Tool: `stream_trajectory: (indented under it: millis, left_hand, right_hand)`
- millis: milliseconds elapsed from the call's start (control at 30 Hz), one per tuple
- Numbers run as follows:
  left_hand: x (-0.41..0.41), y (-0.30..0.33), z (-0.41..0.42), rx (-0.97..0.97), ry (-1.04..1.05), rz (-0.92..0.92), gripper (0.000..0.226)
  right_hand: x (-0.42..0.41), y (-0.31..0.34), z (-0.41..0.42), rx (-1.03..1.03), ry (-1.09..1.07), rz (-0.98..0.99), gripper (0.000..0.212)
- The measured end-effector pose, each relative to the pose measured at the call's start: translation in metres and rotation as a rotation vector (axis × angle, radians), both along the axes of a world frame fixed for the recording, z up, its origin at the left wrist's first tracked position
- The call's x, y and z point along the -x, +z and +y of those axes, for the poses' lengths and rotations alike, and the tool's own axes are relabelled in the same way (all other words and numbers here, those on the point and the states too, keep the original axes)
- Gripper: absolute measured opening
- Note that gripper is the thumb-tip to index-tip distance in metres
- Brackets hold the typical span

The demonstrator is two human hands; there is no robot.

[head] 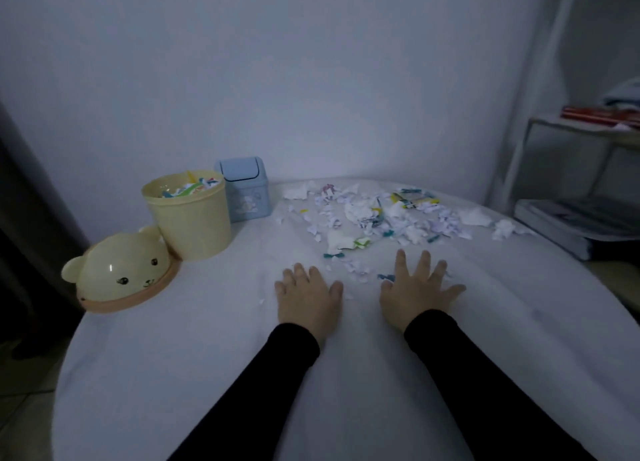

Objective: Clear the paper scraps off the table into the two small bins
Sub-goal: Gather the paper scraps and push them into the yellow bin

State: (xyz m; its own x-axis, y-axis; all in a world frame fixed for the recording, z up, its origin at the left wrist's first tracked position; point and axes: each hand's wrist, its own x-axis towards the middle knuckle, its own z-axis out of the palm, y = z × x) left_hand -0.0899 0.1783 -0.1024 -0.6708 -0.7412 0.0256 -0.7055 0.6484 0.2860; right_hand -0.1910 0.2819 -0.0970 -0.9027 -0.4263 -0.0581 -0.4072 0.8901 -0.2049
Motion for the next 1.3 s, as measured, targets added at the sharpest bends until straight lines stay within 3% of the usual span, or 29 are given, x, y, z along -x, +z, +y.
stream_trajectory:
  millis: [100,233,300,433,567,633,700,767,900,1100,1300]
  left_hand:
    - [0.003,0.000,-0.003,0.064,0.016,-0.025,0.056]
    - [-0.004,0.002,-0.008,-0.040,0.292,-0.072,0.077]
    - [-0.003,-0.002,-0.009,-0.025,0.242,-0.050,0.078]
    - [0.018,-0.008,0.004,0.088,-0.044,-0.013,0.064]
    - [0.027,-0.005,0.013,0.064,-0.174,0.029,0.056]
    - [0.024,-0.005,0.017,0.103,-0.098,-0.003,0.065]
    - [0.016,-0.004,0.025,0.058,0.020,-0.045,0.074]
    - [0.013,-0.005,0.033,0.022,0.063,-0.087,0.081]
    - [0.015,-0.006,0.031,0.017,0.116,-0.104,0.082]
    - [0.030,-0.007,0.011,0.011,0.110,-0.050,0.098]
    - [0.058,-0.009,-0.010,0.062,0.008,0.120,0.095]
  right_hand:
    - [0.017,-0.004,0.015,-0.009,-0.073,-0.022,0.063]
    - [0.026,-0.004,0.020,0.020,-0.138,-0.063,0.068]
    - [0.026,-0.004,0.015,0.025,-0.086,-0.041,0.064]
    - [0.030,-0.007,0.001,0.059,0.143,0.023,0.054]
    - [0.029,-0.002,0.008,0.388,0.258,0.018,0.047]
    - [0.028,0.001,0.013,0.616,0.197,0.038,0.041]
    - [0.028,0.001,0.016,0.680,0.163,0.023,0.037]
    - [0.028,-0.002,0.020,0.548,0.123,0.014,0.038]
    - [0.028,-0.013,0.027,0.047,0.041,-0.012,0.062]
    - [0.044,-0.015,0.007,-0.008,0.138,0.015,0.082]
    - [0.081,-0.011,-0.016,0.167,0.188,0.108,0.085]
